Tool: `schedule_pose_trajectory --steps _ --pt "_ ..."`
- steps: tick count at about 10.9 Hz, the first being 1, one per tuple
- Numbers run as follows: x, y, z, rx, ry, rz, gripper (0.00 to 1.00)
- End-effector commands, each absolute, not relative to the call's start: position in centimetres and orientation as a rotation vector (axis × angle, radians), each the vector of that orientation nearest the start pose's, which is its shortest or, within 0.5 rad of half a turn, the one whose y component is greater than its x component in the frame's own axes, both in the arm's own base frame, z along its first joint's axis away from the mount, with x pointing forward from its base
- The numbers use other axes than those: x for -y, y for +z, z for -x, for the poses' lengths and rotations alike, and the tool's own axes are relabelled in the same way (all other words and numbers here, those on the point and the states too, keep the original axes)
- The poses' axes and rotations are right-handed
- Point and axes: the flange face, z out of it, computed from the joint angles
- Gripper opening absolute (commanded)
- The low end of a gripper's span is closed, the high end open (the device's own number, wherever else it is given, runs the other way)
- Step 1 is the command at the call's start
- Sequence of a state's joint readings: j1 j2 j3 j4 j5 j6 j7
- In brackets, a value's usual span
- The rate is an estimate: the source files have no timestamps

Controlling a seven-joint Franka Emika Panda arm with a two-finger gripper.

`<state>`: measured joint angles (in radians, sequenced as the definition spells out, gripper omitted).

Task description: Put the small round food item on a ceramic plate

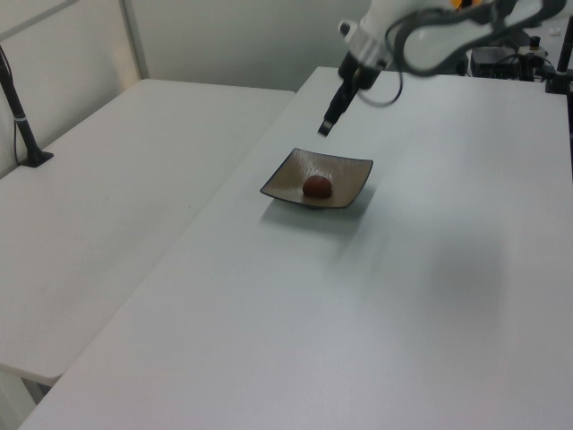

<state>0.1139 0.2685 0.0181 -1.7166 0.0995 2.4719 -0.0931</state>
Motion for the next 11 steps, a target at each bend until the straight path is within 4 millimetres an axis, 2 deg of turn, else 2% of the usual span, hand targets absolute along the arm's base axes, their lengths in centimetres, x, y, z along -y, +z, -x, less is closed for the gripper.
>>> schedule_pose_trajectory --steps 1,2,4,6,7,8,11 --pt "-7.3 57.4 -60.6 0.229 -0.540 2.981 1.00" --pt "-7.0 59.9 -57.9 0.239 -0.421 2.997 1.00" --pt "-6.2 63.2 -53.8 0.174 -0.286 3.013 1.00" --pt "-5.7 64.1 -51.0 0.100 -0.134 3.055 1.00" --pt "-5.4 63.7 -50.3 0.097 -0.052 3.076 1.00" --pt "-5.4 64.2 -49.7 0.104 -0.044 3.080 1.00" --pt "-4.0 63.6 -50.7 0.109 -0.111 3.069 1.00"
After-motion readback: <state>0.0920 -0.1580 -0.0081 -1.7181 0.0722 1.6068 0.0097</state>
